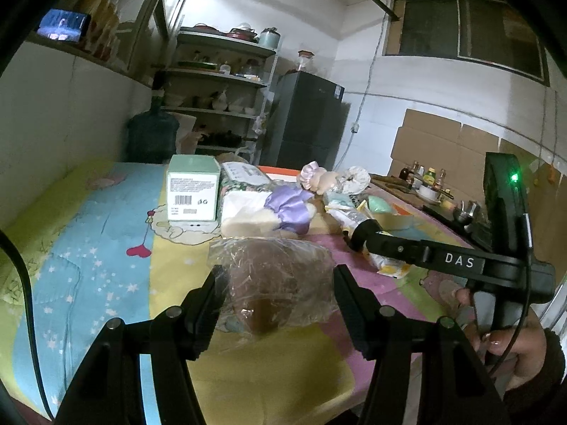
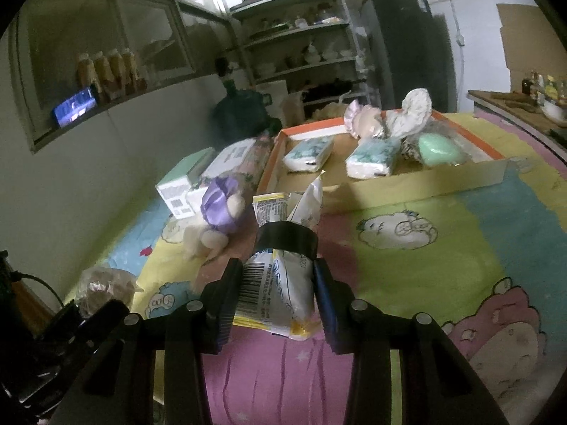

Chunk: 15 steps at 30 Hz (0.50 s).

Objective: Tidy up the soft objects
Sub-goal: 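Carry the clear bag and white packet over the box lid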

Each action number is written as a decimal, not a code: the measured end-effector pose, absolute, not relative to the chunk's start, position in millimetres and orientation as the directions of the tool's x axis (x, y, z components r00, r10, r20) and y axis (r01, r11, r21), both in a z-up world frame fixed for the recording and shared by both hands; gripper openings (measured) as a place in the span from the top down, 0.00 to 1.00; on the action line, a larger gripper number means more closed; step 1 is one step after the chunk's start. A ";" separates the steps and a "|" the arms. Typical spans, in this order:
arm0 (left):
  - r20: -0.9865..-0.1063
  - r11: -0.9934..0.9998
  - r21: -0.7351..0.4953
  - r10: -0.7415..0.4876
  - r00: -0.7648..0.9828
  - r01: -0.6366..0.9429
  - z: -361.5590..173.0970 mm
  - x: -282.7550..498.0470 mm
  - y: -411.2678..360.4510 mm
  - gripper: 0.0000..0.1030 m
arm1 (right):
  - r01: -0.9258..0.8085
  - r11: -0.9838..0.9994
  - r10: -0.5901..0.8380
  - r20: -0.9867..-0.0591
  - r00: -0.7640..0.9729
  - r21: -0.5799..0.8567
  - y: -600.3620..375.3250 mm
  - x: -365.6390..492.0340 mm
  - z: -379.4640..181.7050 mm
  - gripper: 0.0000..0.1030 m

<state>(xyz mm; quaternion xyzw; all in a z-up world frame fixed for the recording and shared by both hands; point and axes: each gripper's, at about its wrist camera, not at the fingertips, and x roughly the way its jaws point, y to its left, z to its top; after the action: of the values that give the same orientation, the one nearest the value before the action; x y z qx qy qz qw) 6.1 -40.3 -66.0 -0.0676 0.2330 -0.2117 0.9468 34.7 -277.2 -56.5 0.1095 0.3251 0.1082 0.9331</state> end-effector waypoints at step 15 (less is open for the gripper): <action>-0.395 0.891 -0.198 -0.454 0.799 0.408 -40.8 16.4 -66.9 0.41 | -0.110 0.955 0.244 -0.525 0.815 0.274 -304.9 22.7 -32.6 0.60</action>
<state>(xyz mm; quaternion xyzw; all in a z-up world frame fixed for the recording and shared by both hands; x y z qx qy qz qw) 16.4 -66.9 -40.8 -0.0514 0.2211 -0.2275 0.9470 22.7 -304.9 -32.6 0.1163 0.2890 0.0936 0.9456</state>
